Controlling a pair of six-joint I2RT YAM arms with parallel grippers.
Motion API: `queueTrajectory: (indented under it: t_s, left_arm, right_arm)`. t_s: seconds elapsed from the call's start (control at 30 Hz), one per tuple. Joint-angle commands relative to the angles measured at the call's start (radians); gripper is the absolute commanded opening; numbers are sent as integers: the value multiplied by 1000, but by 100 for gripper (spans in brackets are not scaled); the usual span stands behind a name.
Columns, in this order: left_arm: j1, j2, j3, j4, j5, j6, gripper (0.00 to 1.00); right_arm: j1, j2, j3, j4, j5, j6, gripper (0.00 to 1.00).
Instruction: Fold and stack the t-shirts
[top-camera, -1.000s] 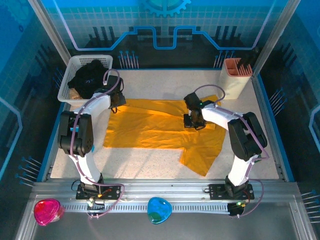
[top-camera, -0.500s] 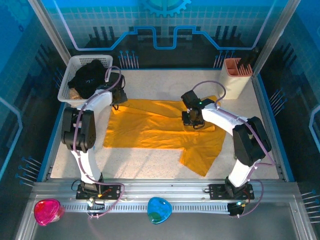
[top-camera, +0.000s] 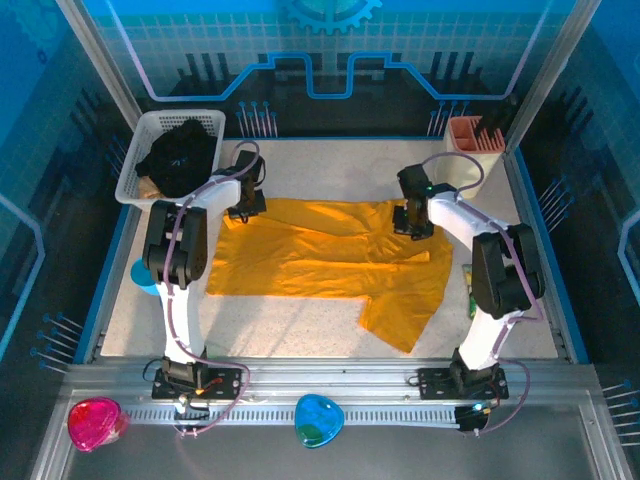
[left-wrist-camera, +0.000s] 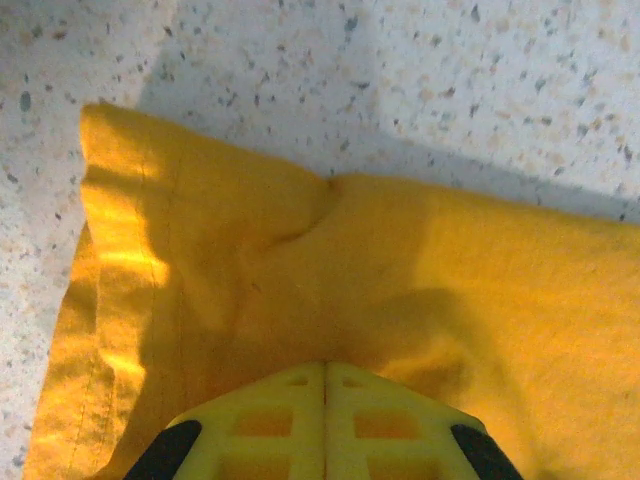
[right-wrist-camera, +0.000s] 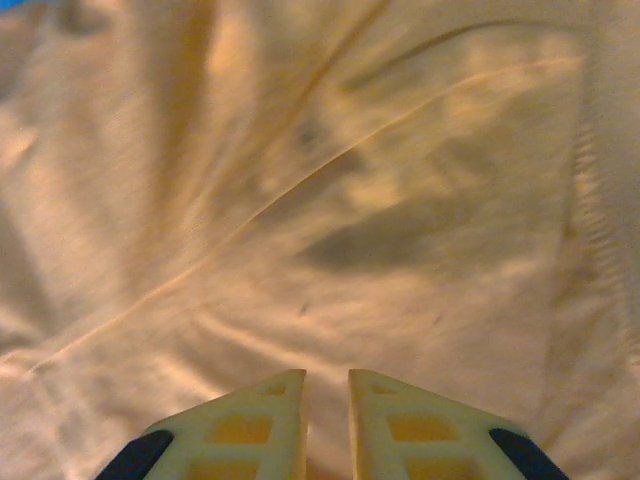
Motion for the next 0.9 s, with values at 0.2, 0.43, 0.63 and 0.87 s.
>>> queueTrajectory:
  t_s: [0.2, 0.43, 0.63, 0.87]
  left_arm:
    - [-38, -111, -149, -66, -79, 38, 6]
    - [-39, -52, -83, -120, -157, 35, 7]
    - [-38, 21, 8, -197, -221, 7, 9]
    - [-15, 89, 77, -261, -235, -29, 11]
  right_arm:
    - [-98, 177, 163, -43, -37, -61, 18]
    - [-106, 301, 290, -103, -30, -56, 17]
    - [-134, 421, 434, -186, -13, -46, 16]
    - [-175, 585, 683, -308, -19, -25, 15]
